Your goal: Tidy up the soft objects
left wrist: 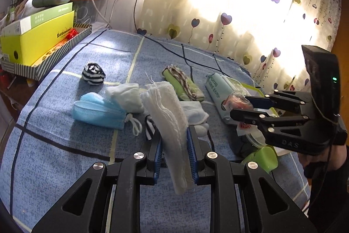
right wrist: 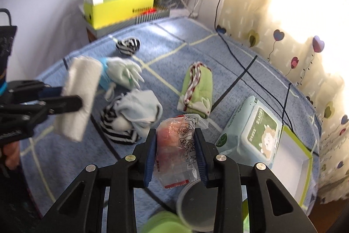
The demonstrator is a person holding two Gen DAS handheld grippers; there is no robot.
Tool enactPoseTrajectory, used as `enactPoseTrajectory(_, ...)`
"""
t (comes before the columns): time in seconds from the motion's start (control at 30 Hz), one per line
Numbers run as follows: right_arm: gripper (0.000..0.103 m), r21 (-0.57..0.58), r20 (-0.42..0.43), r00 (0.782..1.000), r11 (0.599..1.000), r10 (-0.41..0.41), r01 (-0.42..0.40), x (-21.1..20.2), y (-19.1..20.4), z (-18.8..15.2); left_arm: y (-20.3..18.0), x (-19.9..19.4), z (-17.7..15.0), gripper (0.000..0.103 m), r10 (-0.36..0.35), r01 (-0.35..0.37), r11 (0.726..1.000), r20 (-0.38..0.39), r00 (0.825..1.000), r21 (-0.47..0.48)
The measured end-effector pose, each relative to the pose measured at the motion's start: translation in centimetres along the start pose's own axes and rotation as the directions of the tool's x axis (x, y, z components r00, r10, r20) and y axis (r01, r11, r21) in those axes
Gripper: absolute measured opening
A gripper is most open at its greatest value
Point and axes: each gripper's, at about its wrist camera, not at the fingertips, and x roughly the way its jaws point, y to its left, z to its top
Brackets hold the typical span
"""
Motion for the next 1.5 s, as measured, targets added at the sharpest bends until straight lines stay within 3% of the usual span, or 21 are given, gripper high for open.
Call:
enactPoseTrajectory(0.23, 0.032, 0.092, 0.133, 0.991, 0.995, 0.016, -0.028, -3.7, 0.6, -0.9, -2.2, -0.4, 1.3, 0.022, 0.026, -0.027, 0.998, 0.023, 0.999, 0.061)
enactPoseTrajectory(0.5, 0.032, 0.155, 0.197, 0.98, 0.987, 0.002, -0.033, -6.0, -0.1, -2.2, -4.3, -0.3, 2.3, 0.022, 0.034, -0.037, 0.994, 0.032, 0.999, 0.106)
enactPoseTrajectory(1.5, 0.032, 0.296, 0.25, 0.967, 0.955, -0.055, -0.022, -7.3, -5.7, -5.6, -10.1, 1.7, 3.8, 0.022, -0.036, 0.029, 0.974, 0.028, 0.999, 0.223)
